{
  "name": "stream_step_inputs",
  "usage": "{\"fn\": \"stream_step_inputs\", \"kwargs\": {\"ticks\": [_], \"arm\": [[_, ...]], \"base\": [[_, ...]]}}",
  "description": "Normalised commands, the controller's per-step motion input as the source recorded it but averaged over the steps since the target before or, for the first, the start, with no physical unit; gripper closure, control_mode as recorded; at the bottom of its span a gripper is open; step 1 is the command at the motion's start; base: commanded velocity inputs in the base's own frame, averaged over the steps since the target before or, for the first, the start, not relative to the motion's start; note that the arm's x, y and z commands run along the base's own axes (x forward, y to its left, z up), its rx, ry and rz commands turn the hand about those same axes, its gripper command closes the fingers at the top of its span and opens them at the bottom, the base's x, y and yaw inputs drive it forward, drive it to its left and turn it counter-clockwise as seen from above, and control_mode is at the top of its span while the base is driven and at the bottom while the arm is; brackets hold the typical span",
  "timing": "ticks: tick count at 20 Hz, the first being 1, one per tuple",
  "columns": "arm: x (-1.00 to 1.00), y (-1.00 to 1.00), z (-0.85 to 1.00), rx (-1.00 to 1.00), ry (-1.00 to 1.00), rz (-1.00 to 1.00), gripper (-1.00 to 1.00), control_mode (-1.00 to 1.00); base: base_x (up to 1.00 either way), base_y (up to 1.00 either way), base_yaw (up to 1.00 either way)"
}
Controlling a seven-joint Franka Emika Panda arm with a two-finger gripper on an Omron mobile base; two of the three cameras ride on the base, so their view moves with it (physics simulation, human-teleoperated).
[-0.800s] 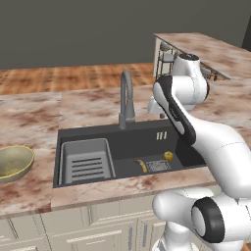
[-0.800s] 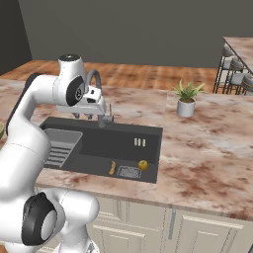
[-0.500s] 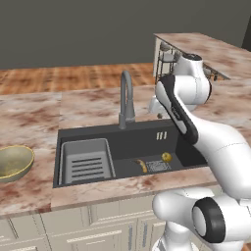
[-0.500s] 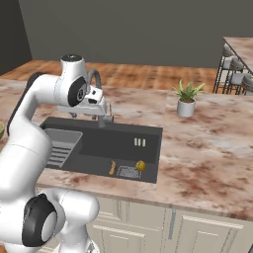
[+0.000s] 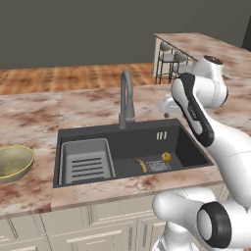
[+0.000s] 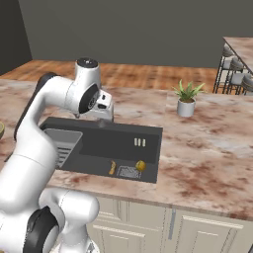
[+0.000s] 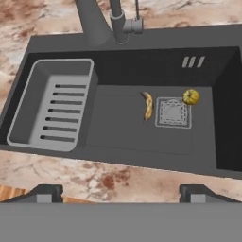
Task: Remove the squash and banana from the sink. Then move the bowl and cup from the counter to the sink for washing.
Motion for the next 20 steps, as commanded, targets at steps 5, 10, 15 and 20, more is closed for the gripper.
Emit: {"fn": "stream_step_inputs", "kwargs": {"ticks": [5, 10, 15, 20], "arm": [[-0.10, -0.16, -0.06, 0.03, -0.02, 0.08, -1.00, -1.00], [-0.04, -0.15, -0.12, 0.00, -0.03, 0.08, -1.00, -1.00], [0.00, -0.13, -0.16, 0.02, -0.03, 0.02, -1.00, -1.00], [0.02, -0.01, -0.23, 0.01, -0.01, 0.00, -1.00, -1.00]], "base": [[0.00, 0.00, 0.00], [0.00, 0.00, 0.00], [0.00, 0.00, 0.00], [0.00, 0.00, 0.00]]}}
